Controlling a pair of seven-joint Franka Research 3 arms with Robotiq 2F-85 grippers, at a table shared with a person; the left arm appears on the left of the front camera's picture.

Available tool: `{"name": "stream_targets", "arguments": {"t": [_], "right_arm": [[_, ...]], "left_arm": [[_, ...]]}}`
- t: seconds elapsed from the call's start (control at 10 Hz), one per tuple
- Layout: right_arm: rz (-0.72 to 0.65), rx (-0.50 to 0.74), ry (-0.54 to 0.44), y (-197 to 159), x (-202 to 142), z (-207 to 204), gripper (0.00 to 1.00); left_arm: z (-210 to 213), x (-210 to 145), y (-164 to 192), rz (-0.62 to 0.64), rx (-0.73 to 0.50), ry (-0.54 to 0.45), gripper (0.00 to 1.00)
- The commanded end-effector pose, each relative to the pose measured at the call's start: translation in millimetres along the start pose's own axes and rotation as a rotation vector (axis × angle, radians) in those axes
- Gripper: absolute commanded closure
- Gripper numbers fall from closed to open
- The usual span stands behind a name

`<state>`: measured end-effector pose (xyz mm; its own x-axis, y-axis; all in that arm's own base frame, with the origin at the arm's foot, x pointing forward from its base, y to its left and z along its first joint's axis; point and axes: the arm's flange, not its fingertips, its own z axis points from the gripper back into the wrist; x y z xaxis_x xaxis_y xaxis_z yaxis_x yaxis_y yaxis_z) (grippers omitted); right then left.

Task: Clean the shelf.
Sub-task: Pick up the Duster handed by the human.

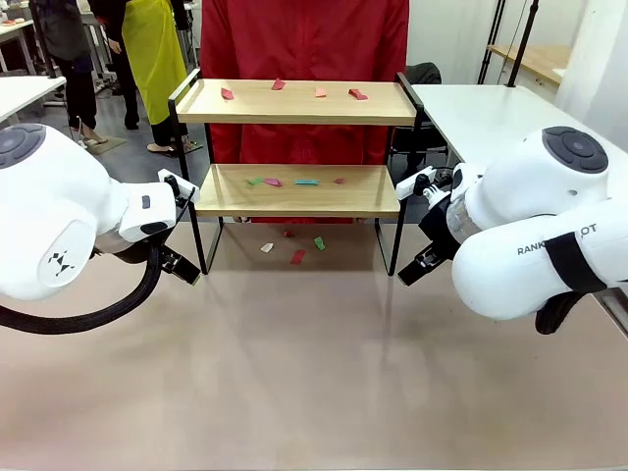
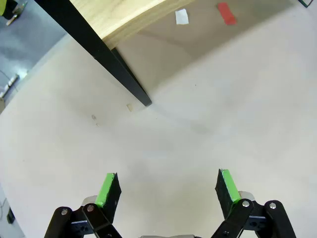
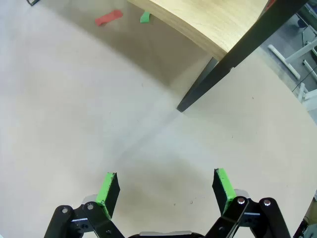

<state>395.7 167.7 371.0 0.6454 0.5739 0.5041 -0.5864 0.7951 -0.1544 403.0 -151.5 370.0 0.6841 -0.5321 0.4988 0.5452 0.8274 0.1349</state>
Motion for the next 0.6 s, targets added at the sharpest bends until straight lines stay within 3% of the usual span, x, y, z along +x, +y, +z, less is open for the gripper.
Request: {"name": "stream_targets", "arguments": {"t": [0.0,0.3,0.5], "right_arm": [[0.000,0.000,0.000,0,0,0,0.00],[-0.091,0.065,-0.049,-51,36,50,0.00],[-0.115,0.104,-0.074,-95,37,82,0.00]], "left_arm": [[0,0,0,0.000,0.000,0.000,0.00],[38,33,33,-0.029,-0.161,0.030,0.00],[67,50,69,-0.059,-0.190,0.012,0.00]]}}
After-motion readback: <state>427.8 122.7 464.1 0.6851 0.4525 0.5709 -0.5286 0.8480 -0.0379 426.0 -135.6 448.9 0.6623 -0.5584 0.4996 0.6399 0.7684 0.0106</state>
